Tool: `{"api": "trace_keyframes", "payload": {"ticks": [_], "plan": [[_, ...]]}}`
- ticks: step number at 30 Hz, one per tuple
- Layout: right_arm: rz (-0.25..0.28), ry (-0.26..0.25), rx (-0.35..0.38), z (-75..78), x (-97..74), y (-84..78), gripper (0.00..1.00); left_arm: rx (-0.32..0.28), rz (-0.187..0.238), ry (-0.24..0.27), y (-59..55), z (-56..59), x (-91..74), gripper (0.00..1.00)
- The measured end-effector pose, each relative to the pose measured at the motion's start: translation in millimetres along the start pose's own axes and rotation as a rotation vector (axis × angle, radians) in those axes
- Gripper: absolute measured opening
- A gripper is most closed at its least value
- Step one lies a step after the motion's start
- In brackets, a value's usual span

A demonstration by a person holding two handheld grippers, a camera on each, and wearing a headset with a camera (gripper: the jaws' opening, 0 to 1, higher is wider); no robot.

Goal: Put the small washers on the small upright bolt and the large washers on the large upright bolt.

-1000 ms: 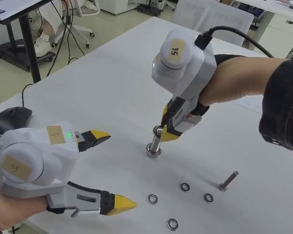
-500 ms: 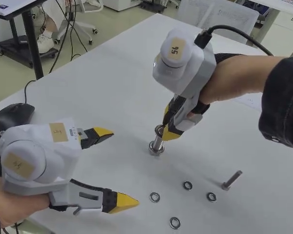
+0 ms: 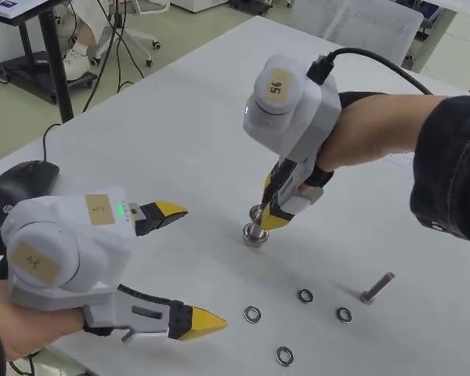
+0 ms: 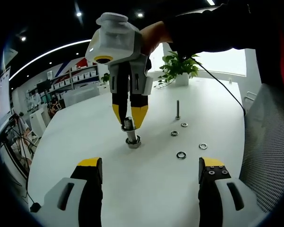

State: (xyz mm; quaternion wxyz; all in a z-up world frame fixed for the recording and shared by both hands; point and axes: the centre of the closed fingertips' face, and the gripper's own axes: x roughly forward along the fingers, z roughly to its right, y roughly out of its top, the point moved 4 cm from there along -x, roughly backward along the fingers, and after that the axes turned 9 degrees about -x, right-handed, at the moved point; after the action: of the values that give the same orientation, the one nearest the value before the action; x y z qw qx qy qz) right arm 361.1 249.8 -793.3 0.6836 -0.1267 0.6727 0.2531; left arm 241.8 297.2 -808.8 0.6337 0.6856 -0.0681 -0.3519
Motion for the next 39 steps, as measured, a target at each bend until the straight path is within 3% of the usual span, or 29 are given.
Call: {"api": "trace_keyframes", "payload": {"ticks": [18,39], "plan": [[-0.003,0.003,0.027,-4.2,19.5,-4.7,0.24,0.002,-0.011,-0.010,0.5,3.1,0.7,0.83],[-0.003,0.008,0.044,-4.7,25.4,-3.2,0.25,0.003,-0.018,-0.012,0.7,1.6,-0.5,0.83]]}}
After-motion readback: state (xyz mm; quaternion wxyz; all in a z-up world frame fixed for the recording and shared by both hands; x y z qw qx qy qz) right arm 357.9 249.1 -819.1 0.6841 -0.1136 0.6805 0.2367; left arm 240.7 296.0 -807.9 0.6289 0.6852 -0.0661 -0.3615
